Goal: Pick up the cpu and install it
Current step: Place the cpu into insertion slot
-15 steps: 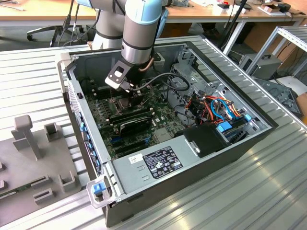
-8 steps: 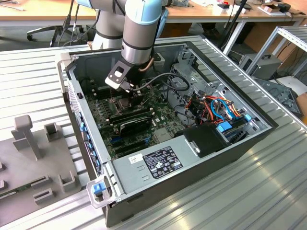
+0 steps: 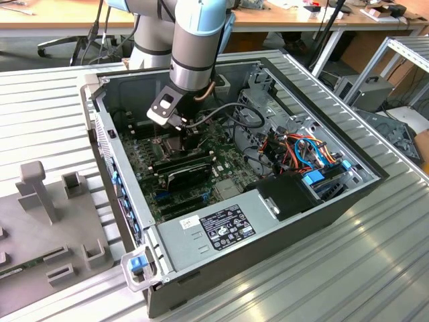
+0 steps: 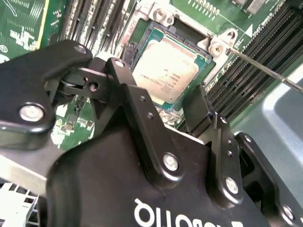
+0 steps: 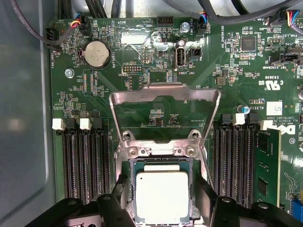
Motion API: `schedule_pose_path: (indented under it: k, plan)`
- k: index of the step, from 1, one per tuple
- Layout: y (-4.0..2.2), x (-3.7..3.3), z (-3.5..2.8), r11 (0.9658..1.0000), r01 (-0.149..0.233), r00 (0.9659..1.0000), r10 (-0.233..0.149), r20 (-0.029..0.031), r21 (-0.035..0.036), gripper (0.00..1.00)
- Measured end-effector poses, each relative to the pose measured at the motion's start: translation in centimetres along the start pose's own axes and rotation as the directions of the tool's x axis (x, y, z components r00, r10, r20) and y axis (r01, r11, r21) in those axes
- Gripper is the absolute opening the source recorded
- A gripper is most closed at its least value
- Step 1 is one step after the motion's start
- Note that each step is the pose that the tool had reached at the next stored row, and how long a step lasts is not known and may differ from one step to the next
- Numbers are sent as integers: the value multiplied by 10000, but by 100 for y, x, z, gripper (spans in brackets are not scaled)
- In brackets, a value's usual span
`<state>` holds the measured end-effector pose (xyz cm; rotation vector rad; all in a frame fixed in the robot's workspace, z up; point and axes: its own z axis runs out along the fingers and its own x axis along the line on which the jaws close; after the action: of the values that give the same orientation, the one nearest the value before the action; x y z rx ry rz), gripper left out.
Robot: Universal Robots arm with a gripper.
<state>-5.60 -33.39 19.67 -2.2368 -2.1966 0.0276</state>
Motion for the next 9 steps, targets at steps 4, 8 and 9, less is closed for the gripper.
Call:
schedule_pose_path:
  k: [4, 8, 9]
  plan:
    - [-1, -1, -46, 10000, 0, 10000, 0, 1, 1, 68]
    - [-2, -1, -107, 10000, 0, 10000, 0, 0, 0, 68]
    - [-2, -1, -126, 10000, 0, 10000, 0, 0, 0, 68]
